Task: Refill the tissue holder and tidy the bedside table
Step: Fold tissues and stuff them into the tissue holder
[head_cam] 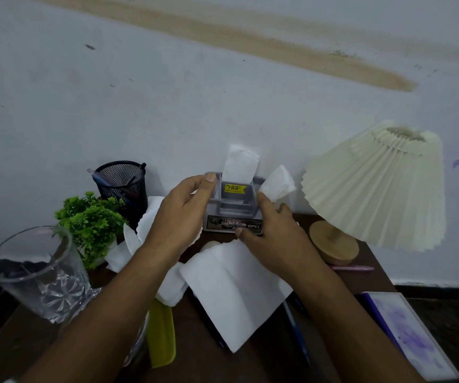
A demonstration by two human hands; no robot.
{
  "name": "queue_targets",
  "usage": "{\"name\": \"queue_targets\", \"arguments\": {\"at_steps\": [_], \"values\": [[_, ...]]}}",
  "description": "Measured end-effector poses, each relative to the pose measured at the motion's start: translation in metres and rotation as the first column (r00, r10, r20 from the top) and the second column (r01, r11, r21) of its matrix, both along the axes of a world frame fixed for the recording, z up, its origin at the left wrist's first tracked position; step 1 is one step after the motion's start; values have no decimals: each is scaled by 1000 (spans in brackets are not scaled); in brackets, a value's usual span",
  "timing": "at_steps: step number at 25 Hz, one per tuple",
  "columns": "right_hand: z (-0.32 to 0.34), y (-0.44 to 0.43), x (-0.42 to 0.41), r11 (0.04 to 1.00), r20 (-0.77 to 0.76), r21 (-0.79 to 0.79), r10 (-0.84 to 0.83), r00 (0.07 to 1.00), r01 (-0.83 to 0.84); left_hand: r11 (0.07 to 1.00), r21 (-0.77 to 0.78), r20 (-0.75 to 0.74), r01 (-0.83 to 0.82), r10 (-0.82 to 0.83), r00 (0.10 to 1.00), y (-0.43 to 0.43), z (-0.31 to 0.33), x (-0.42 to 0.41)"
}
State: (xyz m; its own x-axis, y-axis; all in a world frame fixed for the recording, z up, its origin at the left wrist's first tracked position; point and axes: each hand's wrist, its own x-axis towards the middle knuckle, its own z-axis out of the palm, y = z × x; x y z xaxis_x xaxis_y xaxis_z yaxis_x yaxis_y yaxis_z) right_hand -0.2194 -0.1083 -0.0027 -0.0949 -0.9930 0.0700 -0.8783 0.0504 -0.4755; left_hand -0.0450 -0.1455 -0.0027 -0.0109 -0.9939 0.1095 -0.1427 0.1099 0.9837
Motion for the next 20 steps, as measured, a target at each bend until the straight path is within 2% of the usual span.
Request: {"name": "queue_targets", "arguments": {"at_steps": [3, 7, 11, 14, 17, 20], "values": [[12, 10, 2, 1000, -57, 9, -14, 998, 14, 1000, -13, 7, 6, -6, 1000, 1, 2, 0], [29, 22, 10, 997, -135, -37, 57, 989, -62, 1000, 10, 5, -15, 15, 1000, 7, 11, 6], [32, 24, 29, 978, -49, -138, 150, 987, -156, 997, 12, 9, -74, 74, 997, 8, 24, 28], [22, 17, 44, 970, 73, -84, 233, 970, -227, 995, 51, 59, -90, 87, 994, 7, 26, 48], [9, 10, 53, 950, 41, -68, 309, 950, -306, 995, 67, 66, -71, 67, 996, 10, 29, 57], [4, 1, 61, 948, 15, -79, 311, 950, -309, 999, 42, 31, -13, 12, 999, 11, 40, 55]]}}
